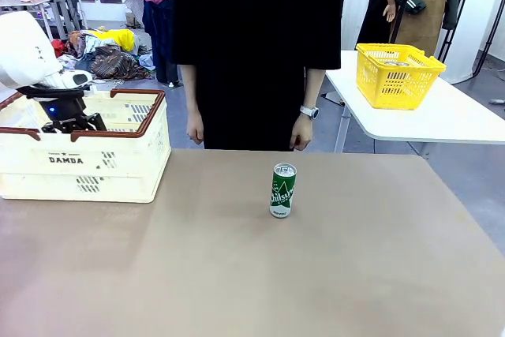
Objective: Place the drinks into the Shopping basket.
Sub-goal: Pick up one drink and place it into the Shopping basket.
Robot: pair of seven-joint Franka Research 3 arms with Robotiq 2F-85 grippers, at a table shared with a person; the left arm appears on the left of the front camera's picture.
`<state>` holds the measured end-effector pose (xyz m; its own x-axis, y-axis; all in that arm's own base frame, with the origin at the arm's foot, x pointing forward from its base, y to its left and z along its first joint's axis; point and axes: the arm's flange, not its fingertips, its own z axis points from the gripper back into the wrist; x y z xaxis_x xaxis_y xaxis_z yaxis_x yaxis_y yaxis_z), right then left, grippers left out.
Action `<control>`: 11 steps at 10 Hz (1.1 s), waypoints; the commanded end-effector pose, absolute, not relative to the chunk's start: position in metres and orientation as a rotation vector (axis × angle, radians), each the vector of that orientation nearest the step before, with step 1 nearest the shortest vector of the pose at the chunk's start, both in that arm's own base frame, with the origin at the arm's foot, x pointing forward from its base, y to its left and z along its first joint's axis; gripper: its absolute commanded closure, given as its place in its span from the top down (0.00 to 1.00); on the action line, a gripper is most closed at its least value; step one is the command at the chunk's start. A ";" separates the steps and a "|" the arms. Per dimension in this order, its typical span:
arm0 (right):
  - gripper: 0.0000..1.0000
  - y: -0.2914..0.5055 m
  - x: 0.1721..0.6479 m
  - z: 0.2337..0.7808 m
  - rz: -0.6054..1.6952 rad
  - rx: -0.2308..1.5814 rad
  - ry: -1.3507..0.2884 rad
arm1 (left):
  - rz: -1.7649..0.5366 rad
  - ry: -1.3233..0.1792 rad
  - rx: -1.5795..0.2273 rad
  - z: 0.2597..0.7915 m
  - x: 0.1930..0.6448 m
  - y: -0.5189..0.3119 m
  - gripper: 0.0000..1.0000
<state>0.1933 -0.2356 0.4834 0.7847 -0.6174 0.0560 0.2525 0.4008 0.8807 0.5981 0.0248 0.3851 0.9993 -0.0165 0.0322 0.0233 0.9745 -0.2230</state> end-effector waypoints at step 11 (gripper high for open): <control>1.00 -0.236 0.193 0.485 -0.550 1.025 -0.425 | -0.085 -0.079 -0.349 0.588 0.518 0.037 1.00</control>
<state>0.1934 -0.2354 0.4833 0.7850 -0.6169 0.0556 0.2528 0.4010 0.8805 0.5394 0.0306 0.5790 0.9927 -0.0464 0.1113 0.0798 0.9450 -0.3173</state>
